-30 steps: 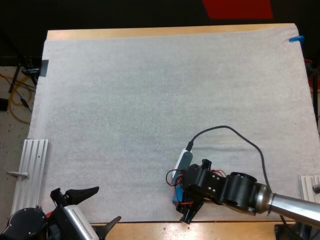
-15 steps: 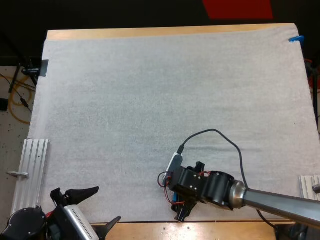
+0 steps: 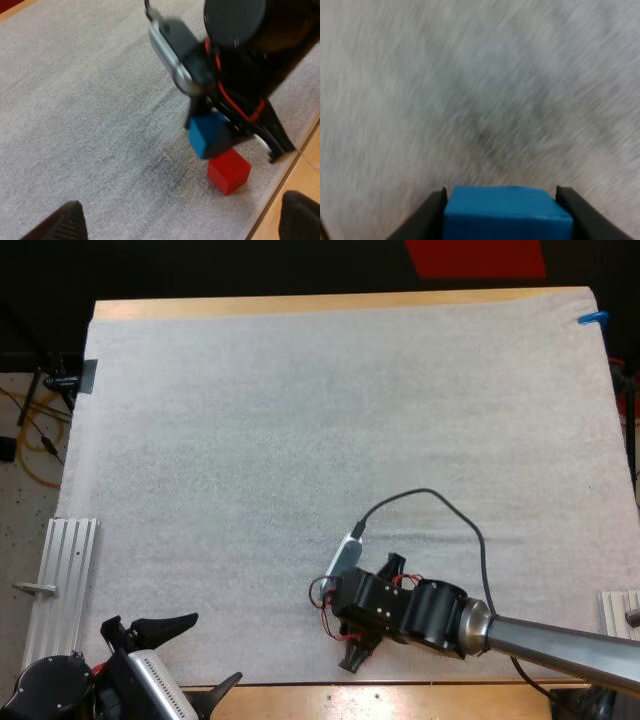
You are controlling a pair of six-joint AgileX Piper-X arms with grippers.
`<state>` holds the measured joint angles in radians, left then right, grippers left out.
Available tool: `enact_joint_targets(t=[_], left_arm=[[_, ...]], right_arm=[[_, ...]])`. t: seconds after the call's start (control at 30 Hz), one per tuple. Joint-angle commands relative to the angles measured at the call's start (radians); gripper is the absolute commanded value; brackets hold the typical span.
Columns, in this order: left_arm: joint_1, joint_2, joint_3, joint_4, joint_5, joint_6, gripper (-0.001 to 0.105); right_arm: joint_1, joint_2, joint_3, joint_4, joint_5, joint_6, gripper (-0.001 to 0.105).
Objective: Stack red cube on blue cube
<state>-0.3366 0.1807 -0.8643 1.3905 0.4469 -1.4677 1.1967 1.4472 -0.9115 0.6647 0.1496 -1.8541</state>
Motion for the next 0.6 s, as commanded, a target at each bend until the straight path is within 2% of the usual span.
enact_joint_targets(t=[0.0,0.17,0.3,0.43,0.57], left_arm=[[-0.002,0.001,-0.004,0.001,-0.009,-0.009,0.075],[-0.002,0.001,-0.004,0.001,-0.009,-0.009,0.075],[-0.002,0.001,-0.004,0.001,-0.009,-0.009,0.075],[-0.002,0.001,-0.004,0.001,-0.009,-0.009,0.075],[-0.002,0.001,-0.004,0.001,-0.009,-0.009,0.075]], right_arm=[[-0.014,-0.015,-0.031,-0.003,0.014,0.003,0.034],[-0.125,-0.011,-0.109,-0.013,0.012,0.003,0.034],[-0.231,0.001,-0.129,-0.056,0.002,0.001,0.034],[-0.353,0.064,-0.137,-0.119,-0.056,-0.012,0.034],[-0.424,0.152,-0.174,-0.137,-0.058,-0.034,0.034]])
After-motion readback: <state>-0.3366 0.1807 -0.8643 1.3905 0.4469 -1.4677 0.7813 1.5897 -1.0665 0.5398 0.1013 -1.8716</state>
